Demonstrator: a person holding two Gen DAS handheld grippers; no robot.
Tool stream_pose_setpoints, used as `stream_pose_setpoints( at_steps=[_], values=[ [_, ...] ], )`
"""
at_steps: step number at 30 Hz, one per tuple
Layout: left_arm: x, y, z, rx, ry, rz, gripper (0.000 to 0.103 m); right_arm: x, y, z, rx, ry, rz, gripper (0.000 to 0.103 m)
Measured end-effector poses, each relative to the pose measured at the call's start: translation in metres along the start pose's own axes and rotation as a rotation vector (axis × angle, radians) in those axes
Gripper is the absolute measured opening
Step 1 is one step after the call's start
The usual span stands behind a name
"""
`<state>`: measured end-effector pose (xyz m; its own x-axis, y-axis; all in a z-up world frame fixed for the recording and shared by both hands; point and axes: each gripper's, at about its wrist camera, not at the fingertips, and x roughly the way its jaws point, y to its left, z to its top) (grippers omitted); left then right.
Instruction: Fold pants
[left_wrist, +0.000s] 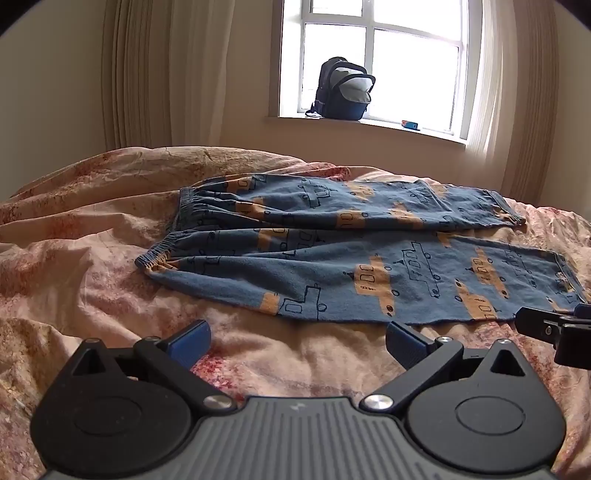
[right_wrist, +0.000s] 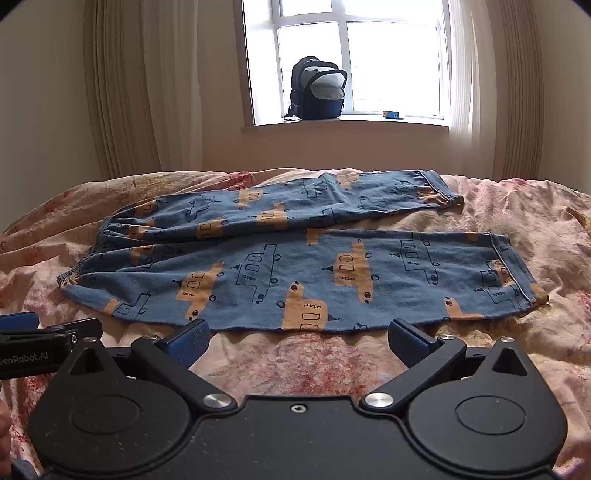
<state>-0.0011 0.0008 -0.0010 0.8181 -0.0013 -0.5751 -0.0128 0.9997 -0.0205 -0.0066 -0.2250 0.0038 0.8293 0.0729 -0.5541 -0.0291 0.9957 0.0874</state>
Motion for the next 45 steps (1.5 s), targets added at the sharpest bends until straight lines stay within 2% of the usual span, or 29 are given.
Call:
stream_pose_setpoints(
  at_steps=[45],
  values=[
    [0.0038,-0.0021,-0.0033,-0.012,0.009,-0.002,0.103,0.0024,-0.0010,-0.0010,-0.001,0.008,-0.003,0.103]
  ],
)
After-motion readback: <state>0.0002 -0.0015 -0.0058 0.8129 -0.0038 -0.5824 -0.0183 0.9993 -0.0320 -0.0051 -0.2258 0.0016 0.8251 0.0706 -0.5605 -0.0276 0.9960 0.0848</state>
